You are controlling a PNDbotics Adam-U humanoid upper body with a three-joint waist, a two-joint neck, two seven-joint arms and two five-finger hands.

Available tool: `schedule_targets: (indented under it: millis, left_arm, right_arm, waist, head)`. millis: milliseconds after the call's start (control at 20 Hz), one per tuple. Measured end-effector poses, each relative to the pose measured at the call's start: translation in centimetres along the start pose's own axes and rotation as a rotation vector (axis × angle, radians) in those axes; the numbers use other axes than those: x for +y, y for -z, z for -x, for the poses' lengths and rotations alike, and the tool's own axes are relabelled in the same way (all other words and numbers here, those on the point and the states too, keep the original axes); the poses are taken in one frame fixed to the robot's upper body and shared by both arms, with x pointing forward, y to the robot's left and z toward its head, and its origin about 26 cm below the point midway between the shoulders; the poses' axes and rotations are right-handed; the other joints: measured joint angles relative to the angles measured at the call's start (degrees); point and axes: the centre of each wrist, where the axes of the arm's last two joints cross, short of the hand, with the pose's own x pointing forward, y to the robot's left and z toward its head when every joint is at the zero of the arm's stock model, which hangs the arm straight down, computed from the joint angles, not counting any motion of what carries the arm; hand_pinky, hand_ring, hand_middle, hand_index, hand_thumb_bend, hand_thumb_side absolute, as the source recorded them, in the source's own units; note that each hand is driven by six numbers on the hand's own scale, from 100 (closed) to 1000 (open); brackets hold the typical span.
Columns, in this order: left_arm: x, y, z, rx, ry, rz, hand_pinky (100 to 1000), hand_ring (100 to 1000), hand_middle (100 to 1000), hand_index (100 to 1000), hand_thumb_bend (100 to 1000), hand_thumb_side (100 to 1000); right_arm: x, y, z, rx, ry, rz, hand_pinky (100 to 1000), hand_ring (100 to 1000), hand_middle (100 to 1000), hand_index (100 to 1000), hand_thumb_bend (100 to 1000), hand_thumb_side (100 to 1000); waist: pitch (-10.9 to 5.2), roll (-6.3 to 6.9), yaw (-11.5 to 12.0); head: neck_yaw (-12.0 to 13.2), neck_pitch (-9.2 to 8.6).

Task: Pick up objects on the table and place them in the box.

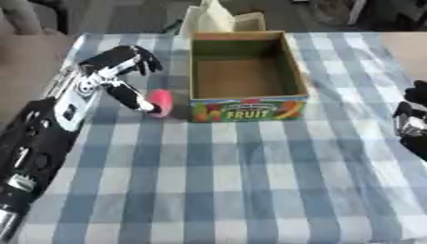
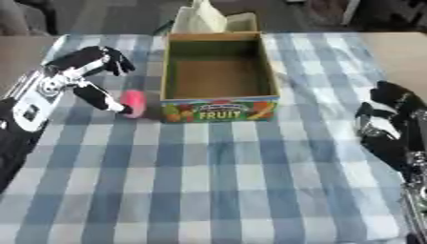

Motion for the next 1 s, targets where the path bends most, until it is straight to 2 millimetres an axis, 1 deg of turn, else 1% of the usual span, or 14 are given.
schedule_targets:
  millis: [350,650,800,1000]
  left_arm:
    - [-0.22,0.09,-0.14,-0.017,0.032,0.048,677,596,605,735,703,236]
    - [-0.45,0.15,-0.12,-0.027,0.051,0.082,665,565,569,693,650,189]
    - [-0.51,0.15,-0.09,-0.027,0.06,0.091,659,546,548,670,580,130]
    - [-0.68,0.12,0.01,-0.024,0.063,0.096,648,519,518,632,470,139]
  right_arm:
    - [0.0,0.0,0.0,0.0,0.0,0.0,735,818,726,828,100,100]
    - [0.0,0.0,0.0,0.0,0.0,0.0,735,818,726,828,100,100]
    - [0.0,0.0,0.0,0.0,0.0,0.0,735,818,727,828,100,100]
    - [0.0,0.0,0.0,0.0,0.0,0.0,735,818,727,828,100,100]
  waist:
    - [0.0,0.0,0.0]
    - [0.0,0.0,0.0]
    - [0.0,-0.01,0.0]
    - [0.0,-0.01,0.0]
  head:
    - [0.0,0.01]
    - [0.0,0.01]
    - [0.0,0.01]
    - [0.0,0.01]
